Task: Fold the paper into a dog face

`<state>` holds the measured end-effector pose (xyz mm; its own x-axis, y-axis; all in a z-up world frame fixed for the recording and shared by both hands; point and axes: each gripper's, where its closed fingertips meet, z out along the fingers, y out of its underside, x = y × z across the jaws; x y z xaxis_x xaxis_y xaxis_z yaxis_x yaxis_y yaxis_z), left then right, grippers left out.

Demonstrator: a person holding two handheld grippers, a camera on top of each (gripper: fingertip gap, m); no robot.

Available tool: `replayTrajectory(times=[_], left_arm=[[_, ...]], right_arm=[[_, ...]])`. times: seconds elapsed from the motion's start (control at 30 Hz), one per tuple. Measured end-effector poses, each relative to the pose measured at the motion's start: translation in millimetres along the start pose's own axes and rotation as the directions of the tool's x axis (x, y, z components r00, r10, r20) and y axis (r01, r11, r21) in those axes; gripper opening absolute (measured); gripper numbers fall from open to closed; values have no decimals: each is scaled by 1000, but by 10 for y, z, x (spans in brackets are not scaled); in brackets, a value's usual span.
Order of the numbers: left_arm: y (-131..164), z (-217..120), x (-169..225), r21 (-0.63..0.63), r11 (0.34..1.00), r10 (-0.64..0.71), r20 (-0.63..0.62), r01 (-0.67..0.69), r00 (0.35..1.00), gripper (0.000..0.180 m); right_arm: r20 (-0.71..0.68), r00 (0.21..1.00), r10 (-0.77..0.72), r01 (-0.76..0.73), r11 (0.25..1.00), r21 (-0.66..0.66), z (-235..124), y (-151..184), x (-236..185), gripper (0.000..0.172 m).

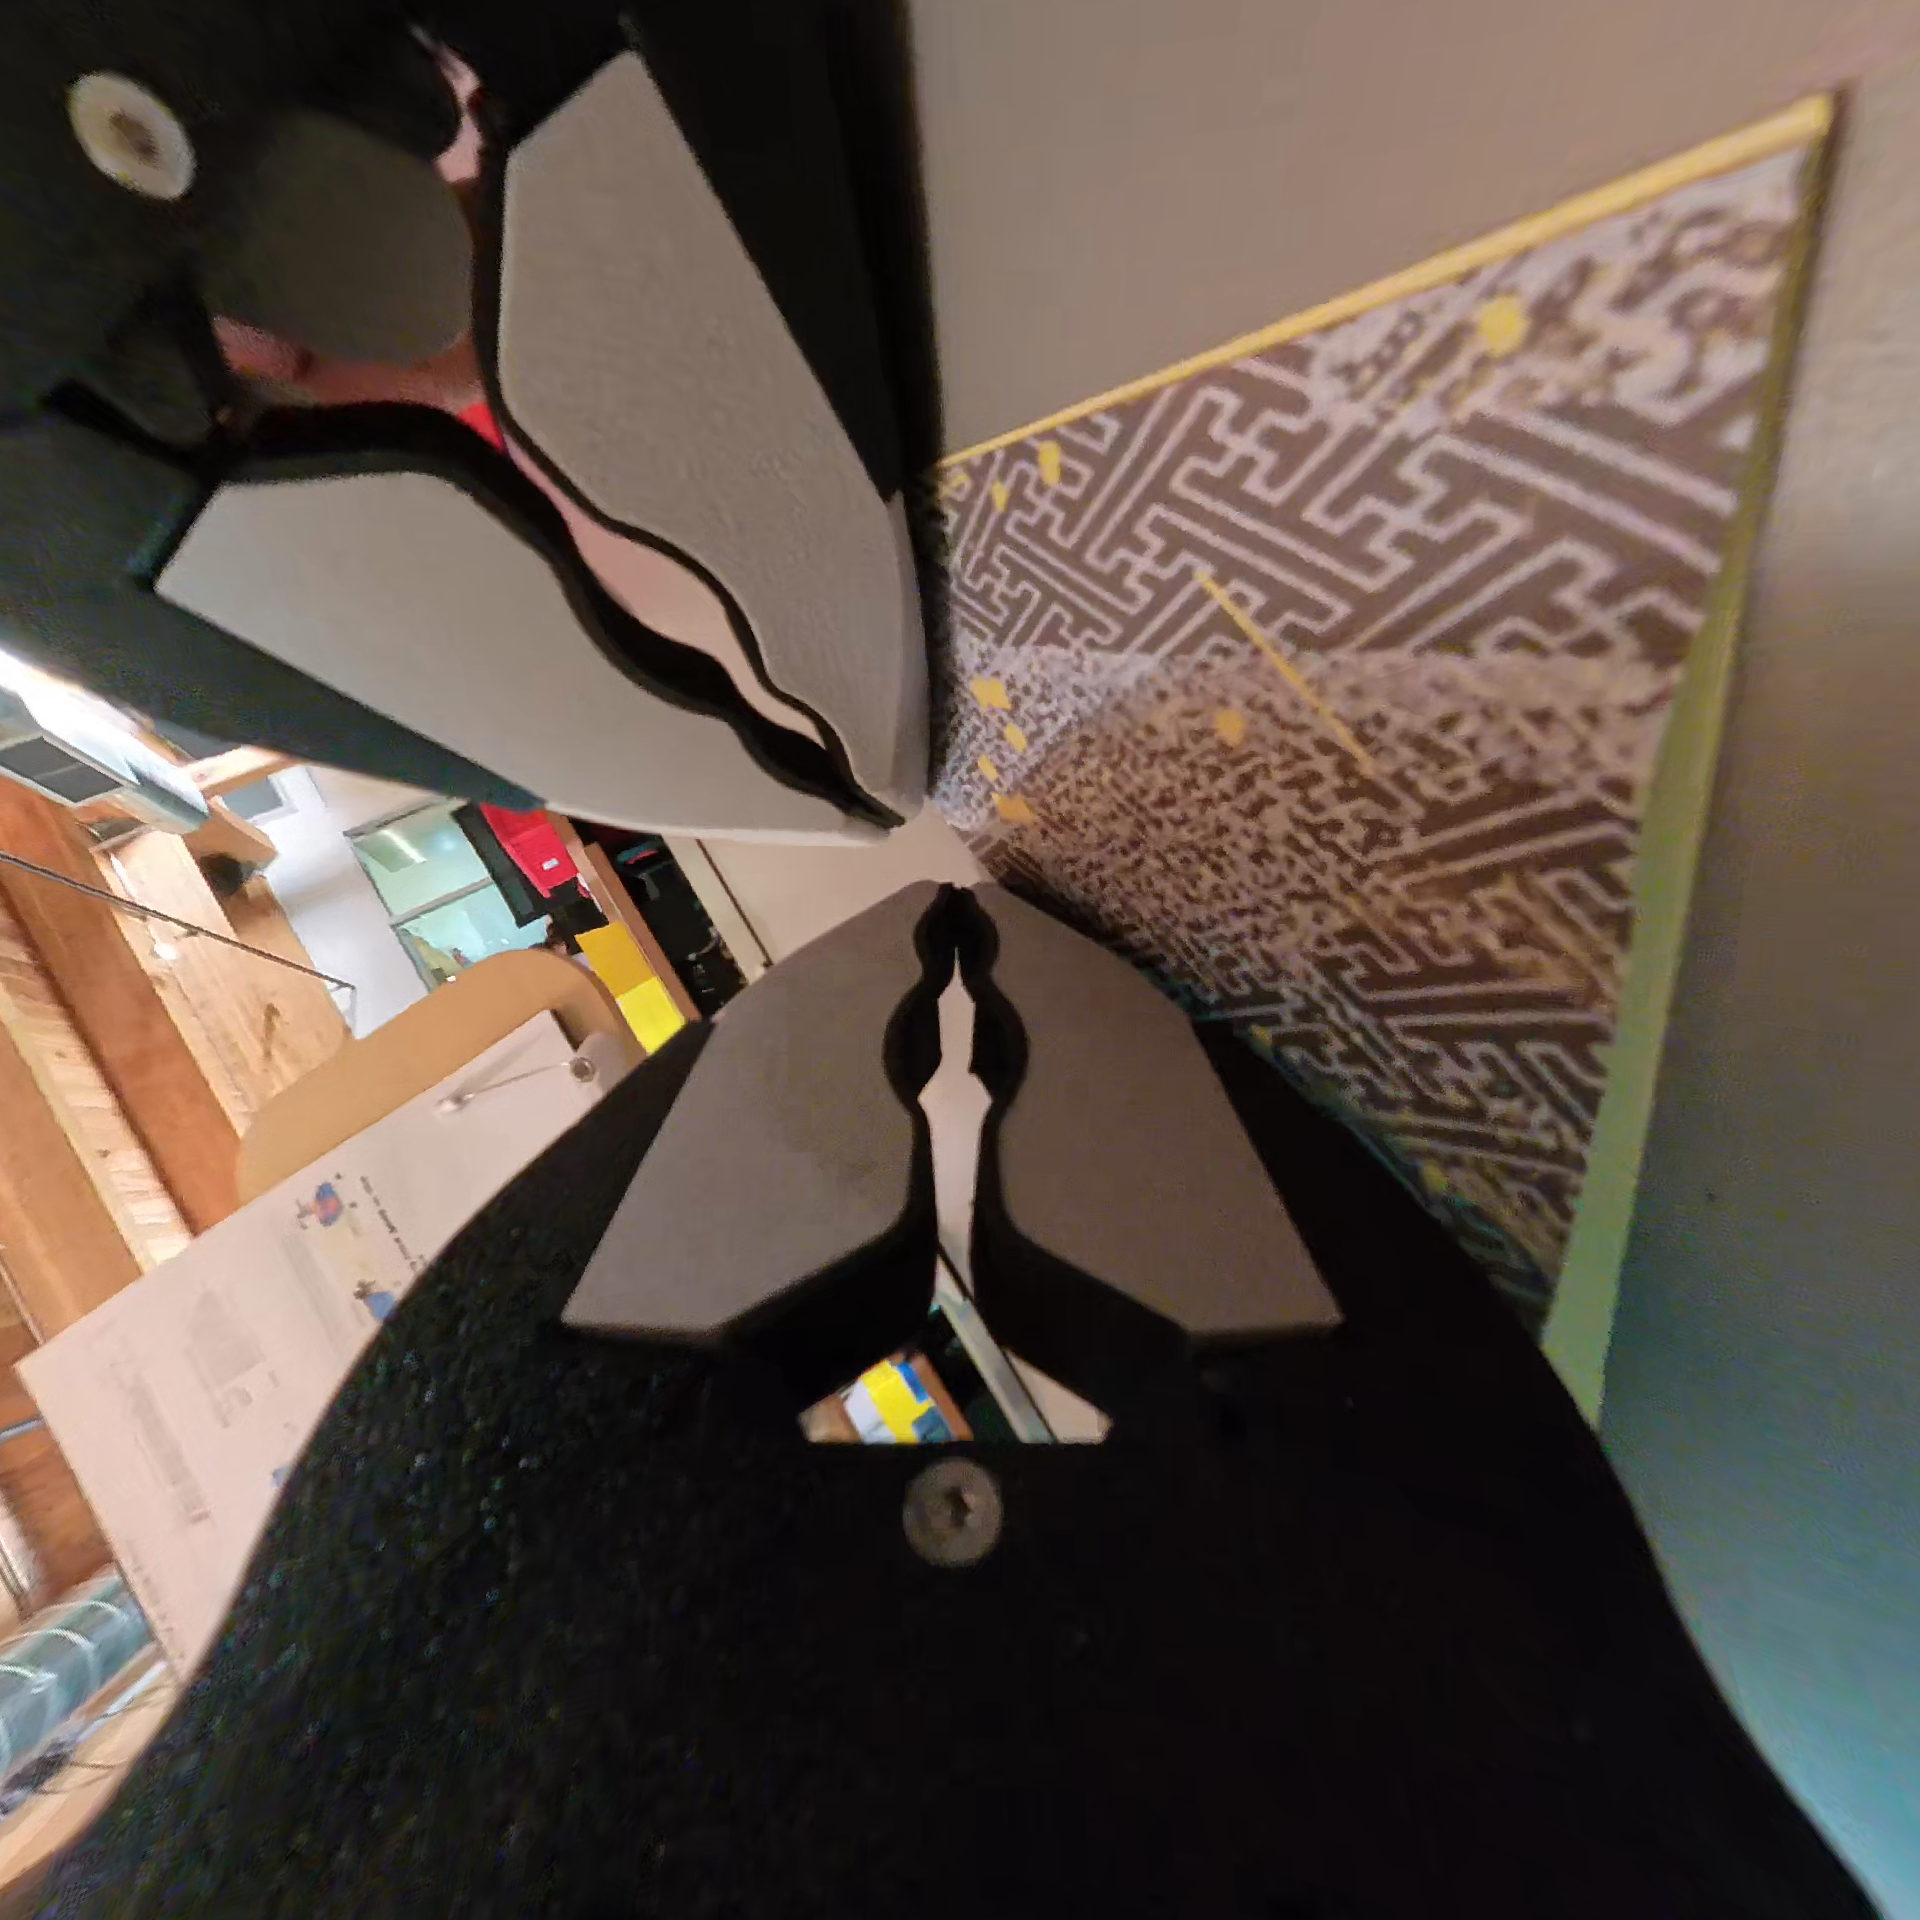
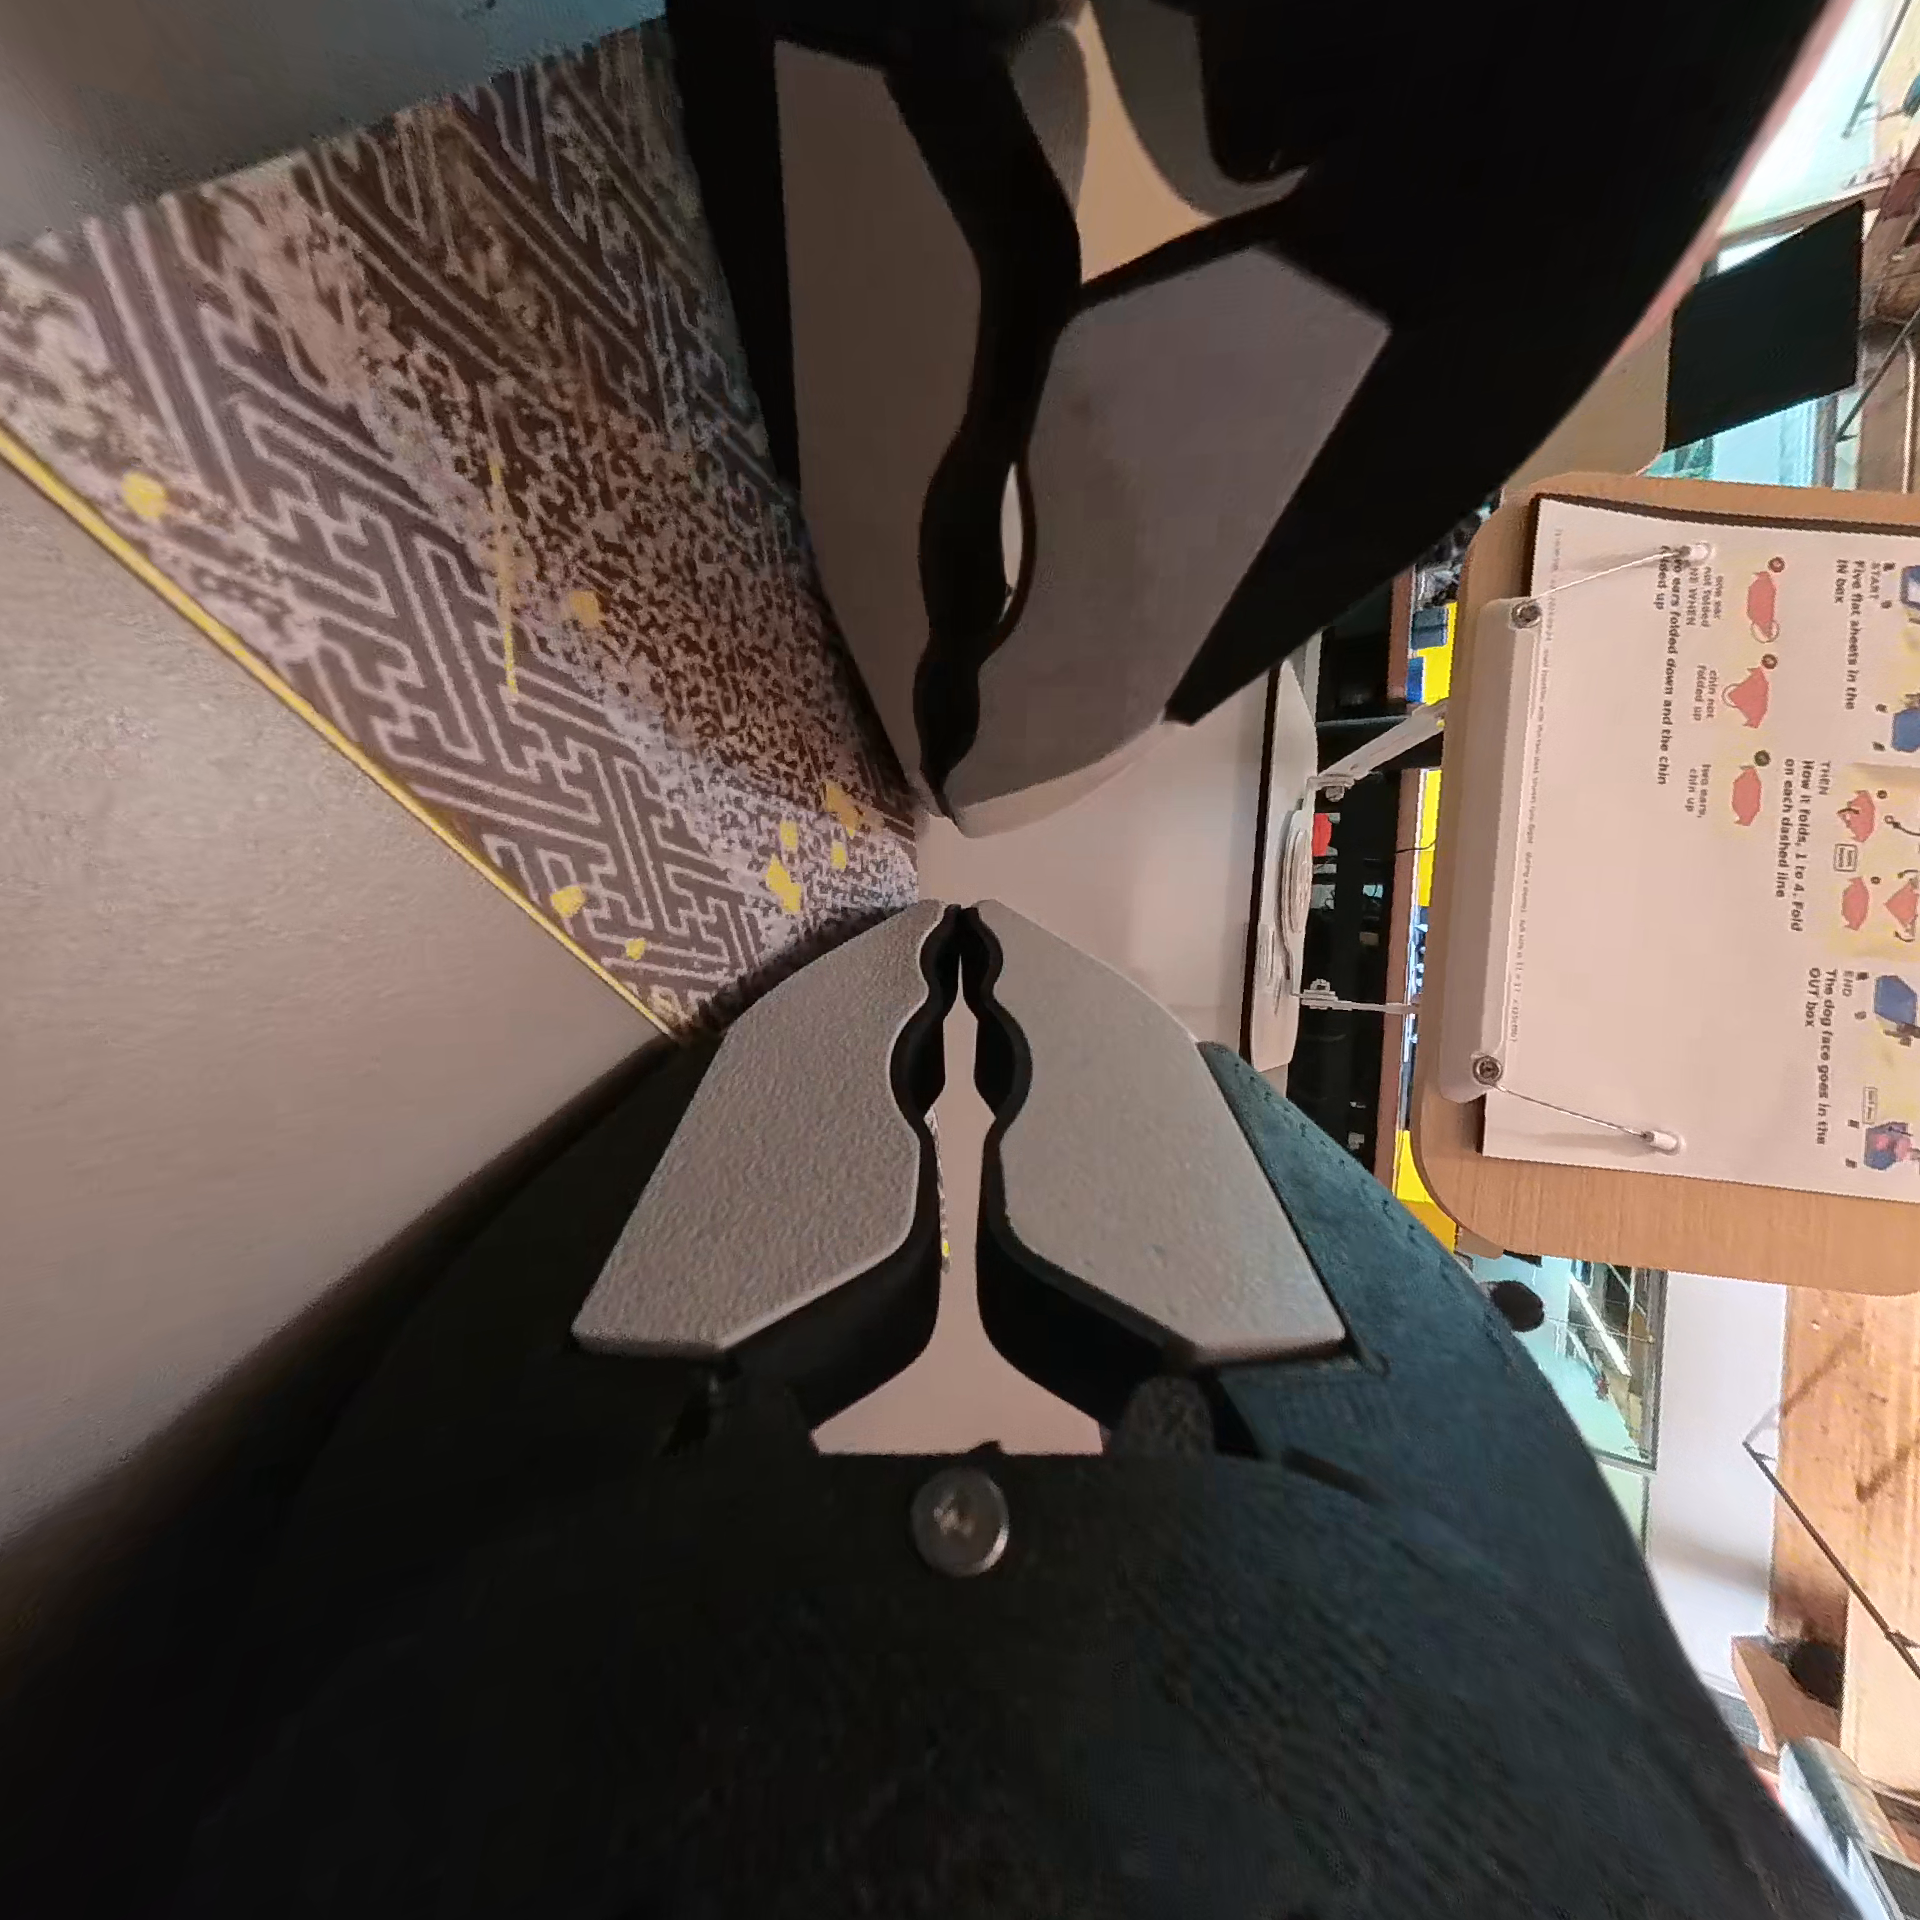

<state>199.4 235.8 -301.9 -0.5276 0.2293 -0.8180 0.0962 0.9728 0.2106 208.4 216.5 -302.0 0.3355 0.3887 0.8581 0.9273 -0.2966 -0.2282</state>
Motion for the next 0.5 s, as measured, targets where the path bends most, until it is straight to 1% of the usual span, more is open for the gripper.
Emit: replayTrajectory(times=[0.03, 0.17, 0.33, 0.5], left_arm=[[-1, 1, 0, -3, 1000, 19, -7, -19, 1000, 0], [-1, -5, 8, 8, 999, 46, -28, -46, 999, 0], [65, -107, 95, 8, 1000, 24, -49, -24, 998, 0], [214, -255, 239, -17, 999, -29, -90, 28, 996, 0]], right_arm=[[-2, 1000, -6, 6, 1000, -5, 1, 1, 2, 0], [7, 1000, 19, -19, 1000, 4, 7, 6, 7, 0], [9, 1000, 25, -25, 1000, 2, 13, 10, 16, 0], [13, 1000, 28, -28, 1000, 6, 16, 11, 22, 0]])
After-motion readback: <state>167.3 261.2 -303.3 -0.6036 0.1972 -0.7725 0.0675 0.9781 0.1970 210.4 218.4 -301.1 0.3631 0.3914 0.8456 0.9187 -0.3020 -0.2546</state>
